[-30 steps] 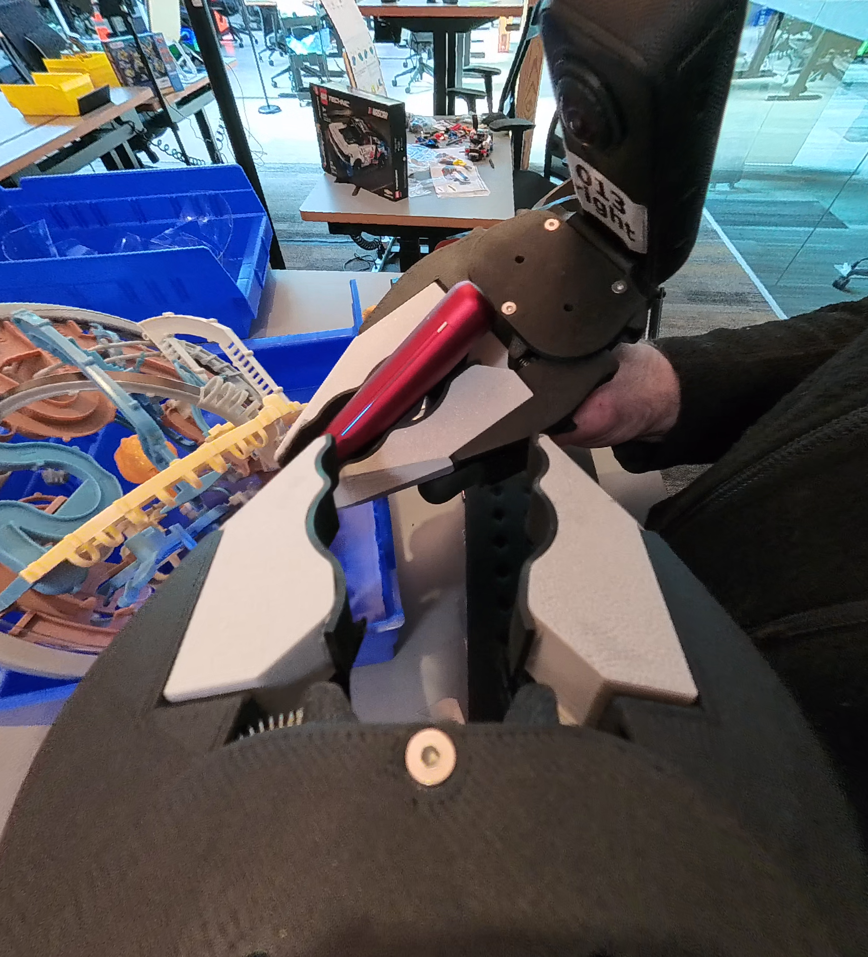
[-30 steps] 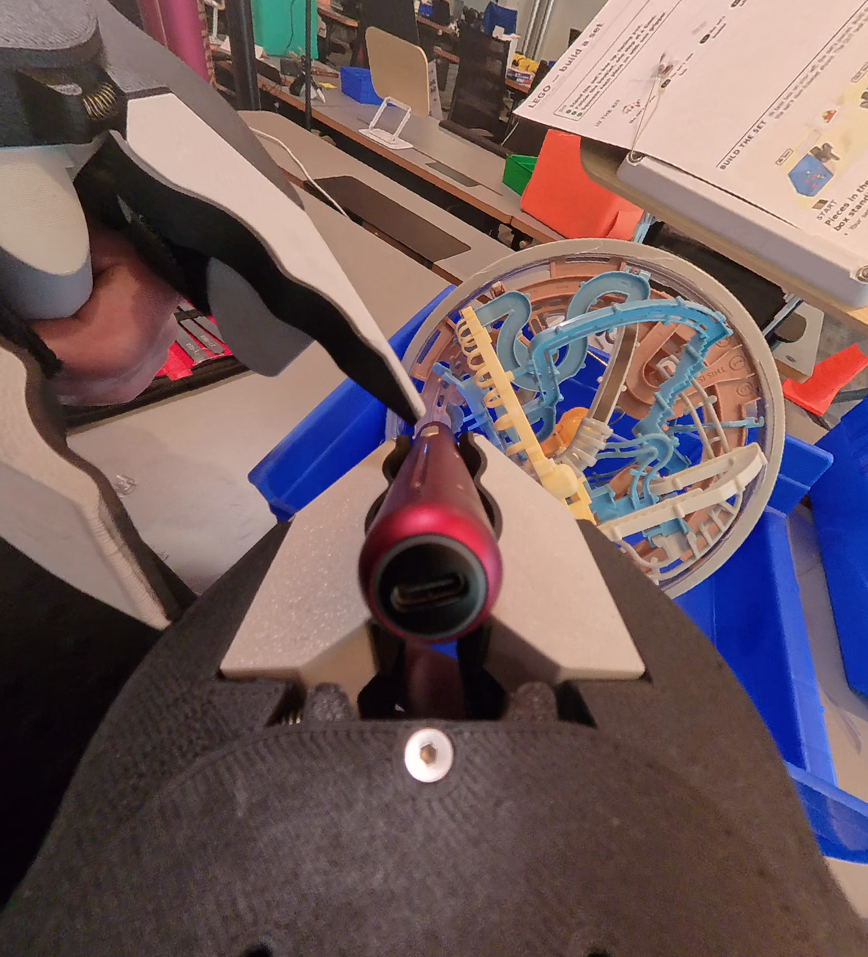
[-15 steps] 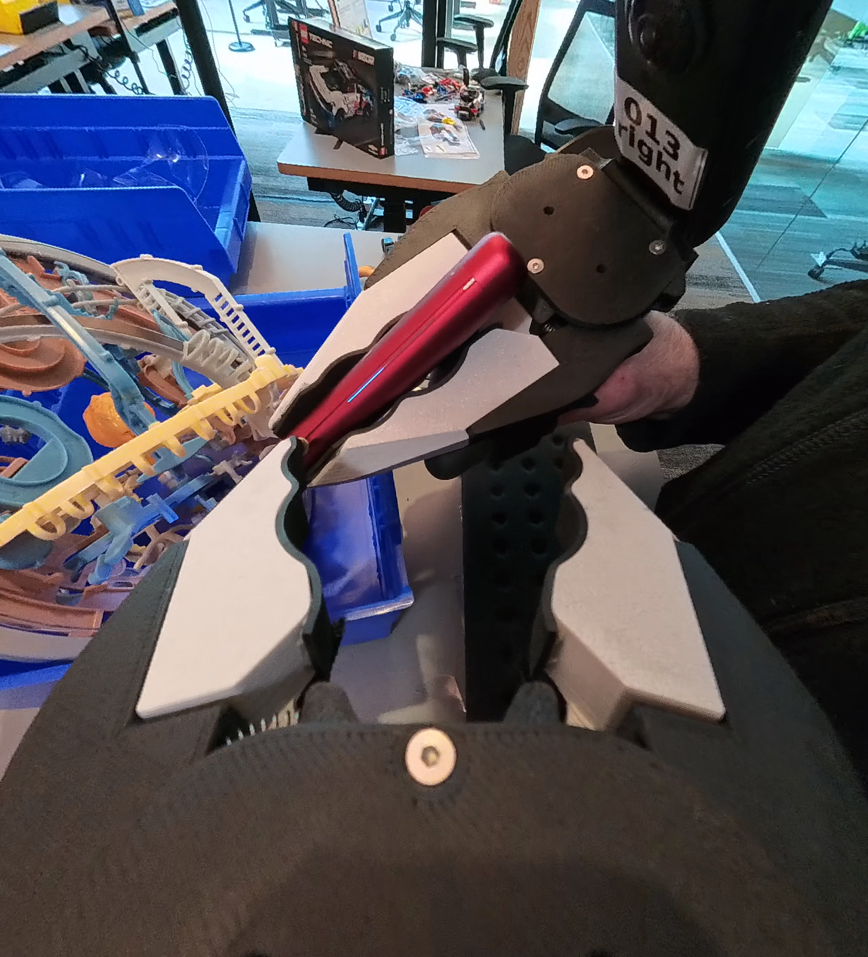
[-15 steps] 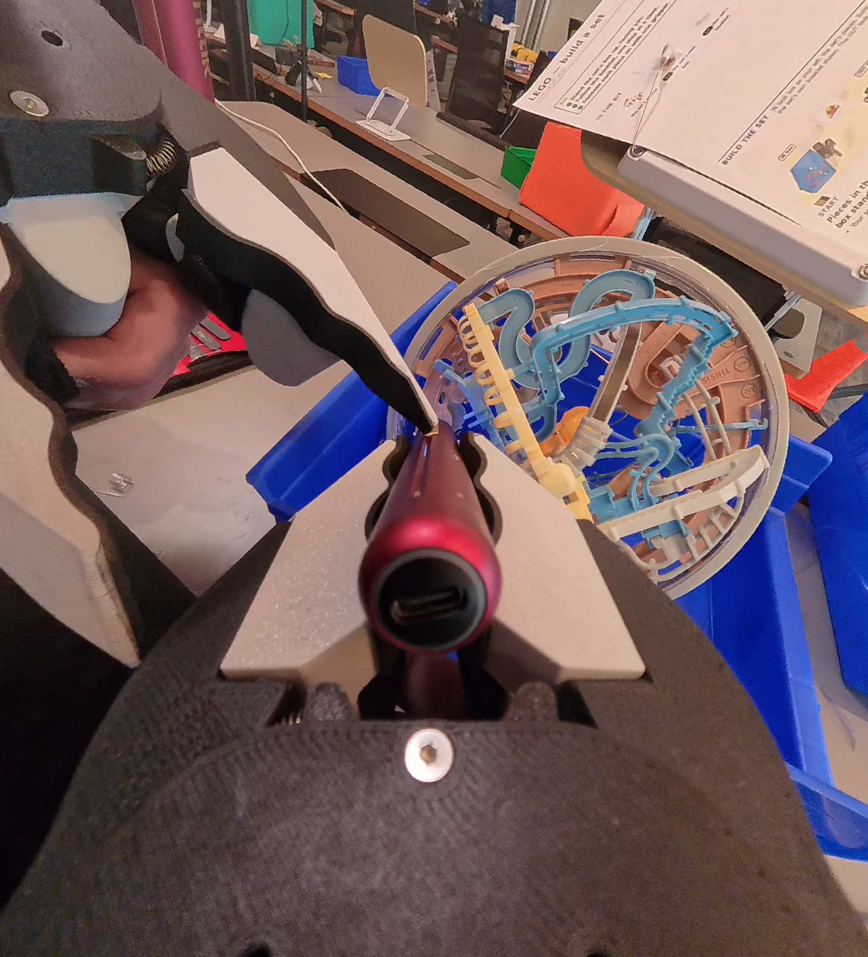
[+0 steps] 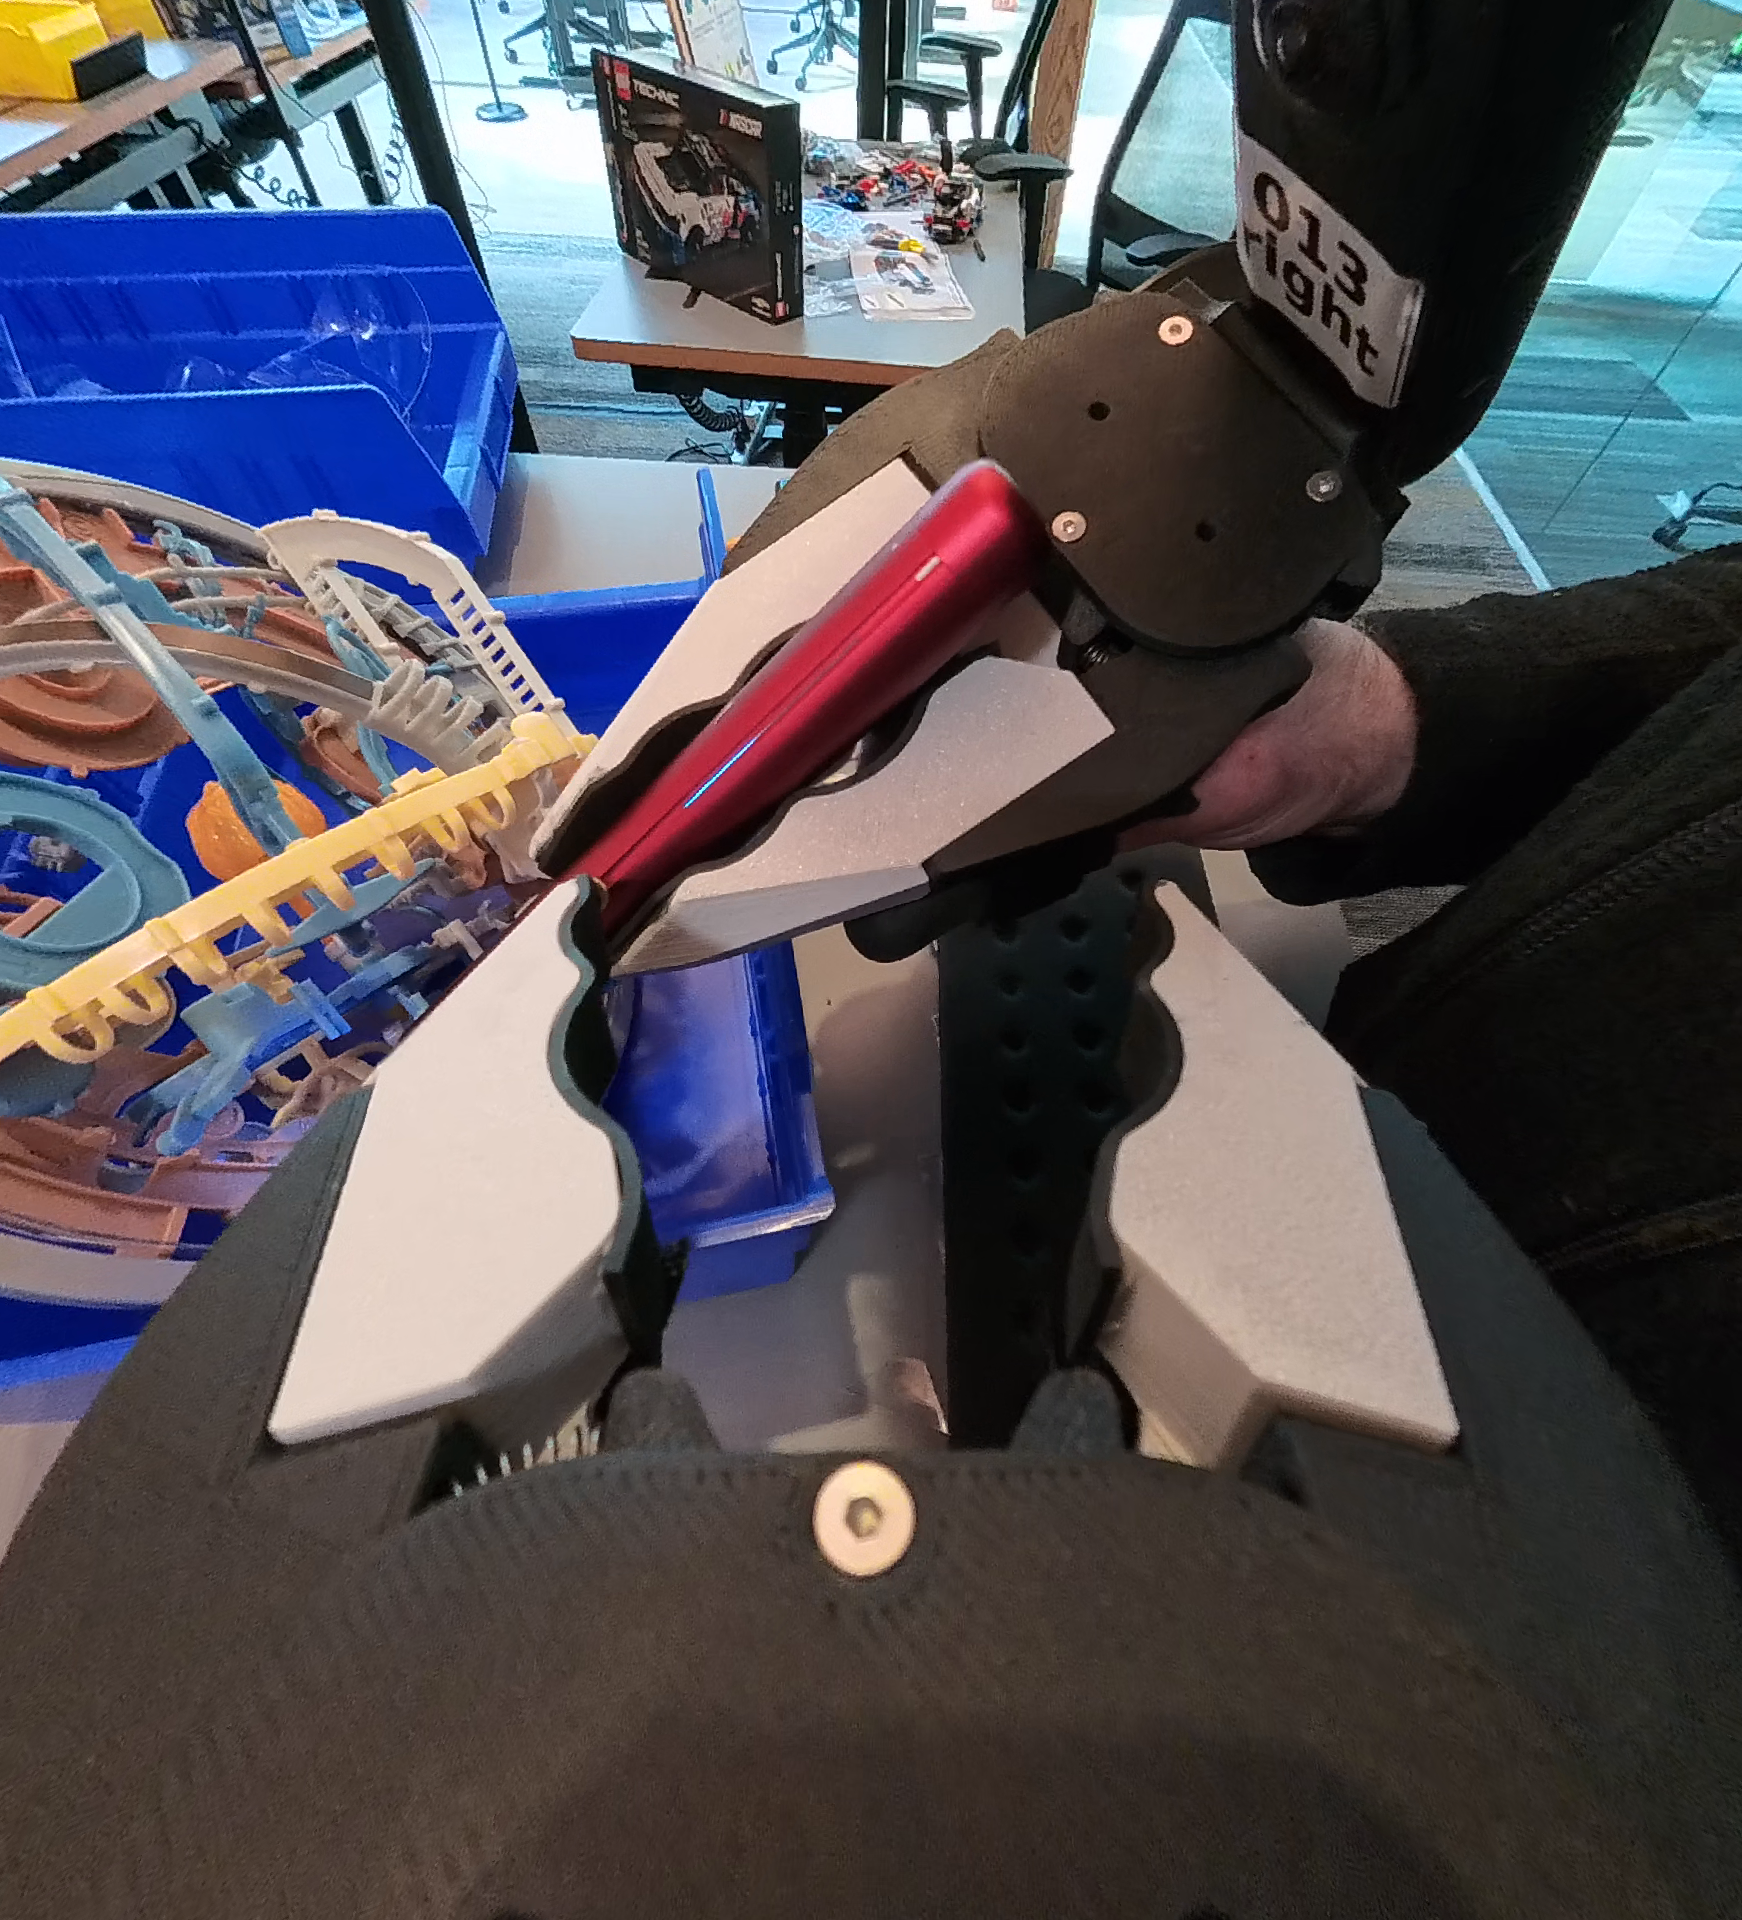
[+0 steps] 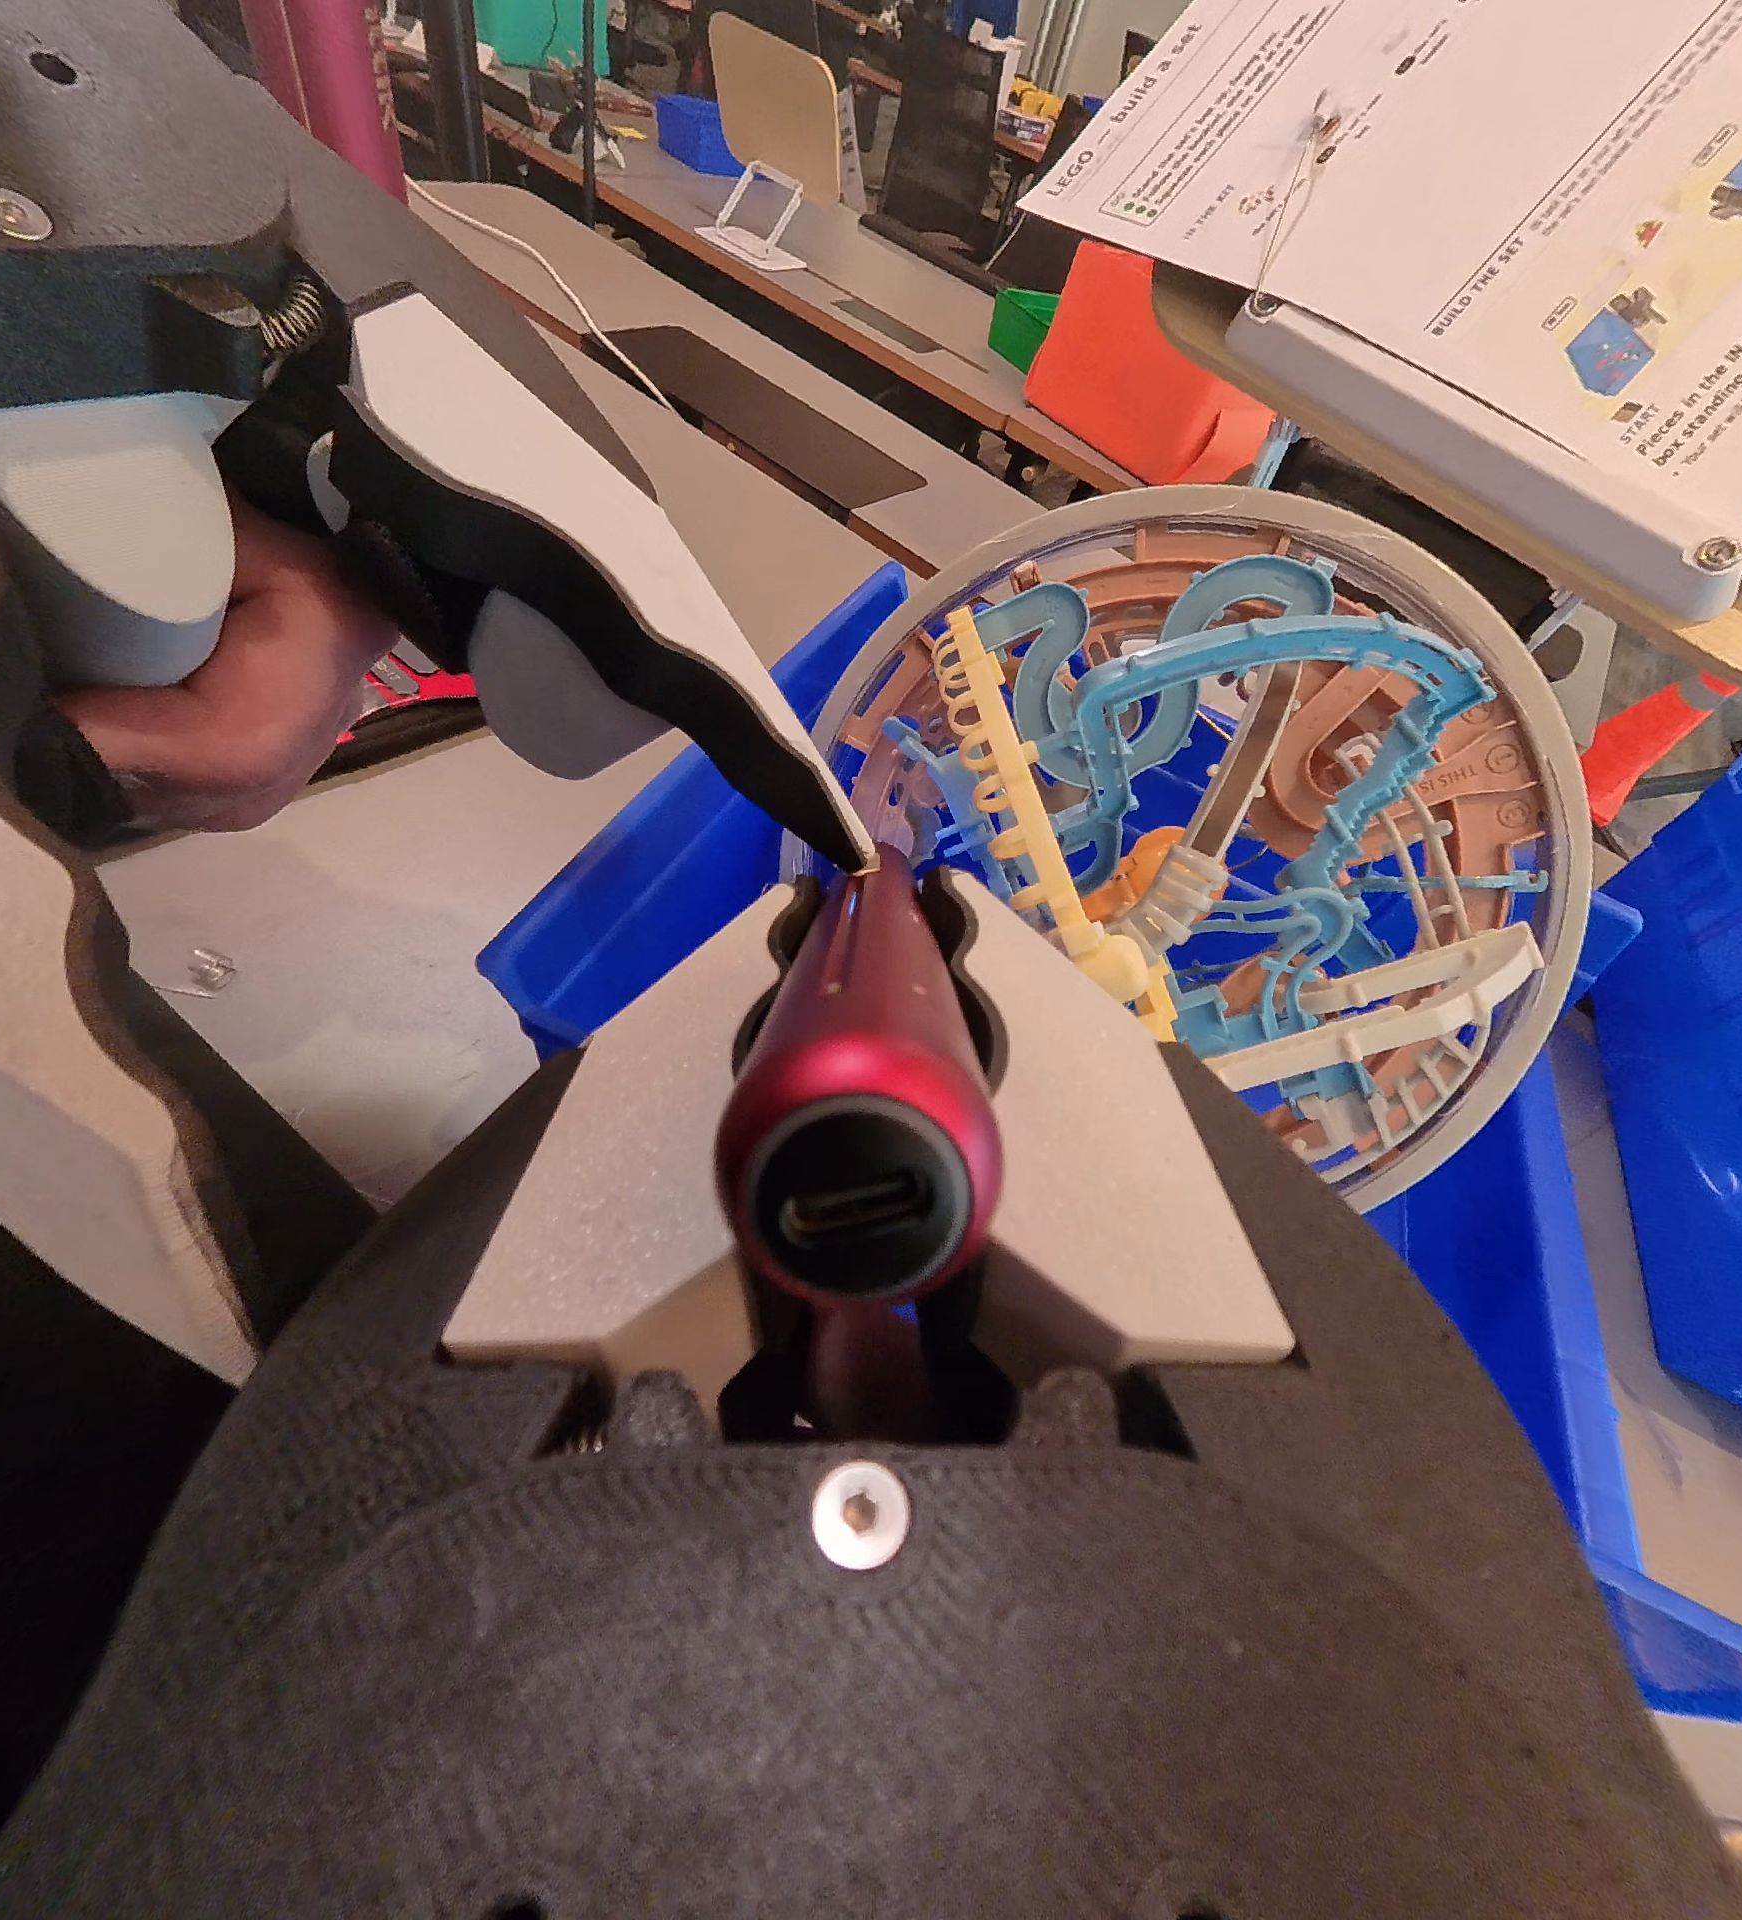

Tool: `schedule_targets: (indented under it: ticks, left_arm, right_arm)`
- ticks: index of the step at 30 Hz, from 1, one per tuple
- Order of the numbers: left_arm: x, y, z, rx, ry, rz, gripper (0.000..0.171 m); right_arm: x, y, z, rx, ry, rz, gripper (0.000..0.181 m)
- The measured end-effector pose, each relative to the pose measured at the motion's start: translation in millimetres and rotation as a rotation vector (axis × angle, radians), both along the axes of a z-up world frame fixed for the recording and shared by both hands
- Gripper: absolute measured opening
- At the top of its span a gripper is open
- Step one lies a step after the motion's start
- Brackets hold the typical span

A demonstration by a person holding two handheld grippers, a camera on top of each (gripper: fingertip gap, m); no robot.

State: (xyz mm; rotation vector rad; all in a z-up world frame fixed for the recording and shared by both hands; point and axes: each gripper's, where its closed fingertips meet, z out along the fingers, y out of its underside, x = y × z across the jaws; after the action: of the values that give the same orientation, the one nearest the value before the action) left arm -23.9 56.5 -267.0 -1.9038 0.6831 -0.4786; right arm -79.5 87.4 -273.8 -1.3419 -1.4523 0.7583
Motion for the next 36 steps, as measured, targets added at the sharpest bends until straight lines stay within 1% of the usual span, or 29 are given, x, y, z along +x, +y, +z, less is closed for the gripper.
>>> schedule_targets:
  ticks: [10, 18, 29, 36]
  left_arm:
    - [0.6, -5.4, 3.0, 0.046, 0.035, 0.002, 0.099]
    - [-2.9, -10.7, -0.8, 0.067, 0.080, 0.000, 0.101]
    - [-6.6, -10.2, -3.4, 0.100, 0.145, 0.005, 0.102]
    - [-7.5, -8.4, -4.8, 0.100, 0.160, 0.013, 0.103]
  right_arm:
    - [-0.7, -5.3, 6.5, 0.035, 0.018, -0.006, 0.019]
    - [-4.8, -10.0, 6.2, 0.058, 0.020, -0.024, 0.019]
    - [-9.1, -9.6, 7.9, 0.079, 0.038, -0.034, 0.020]
    - [-10.6, -7.9, 7.5, 0.079, 0.043, -0.028, 0.019]
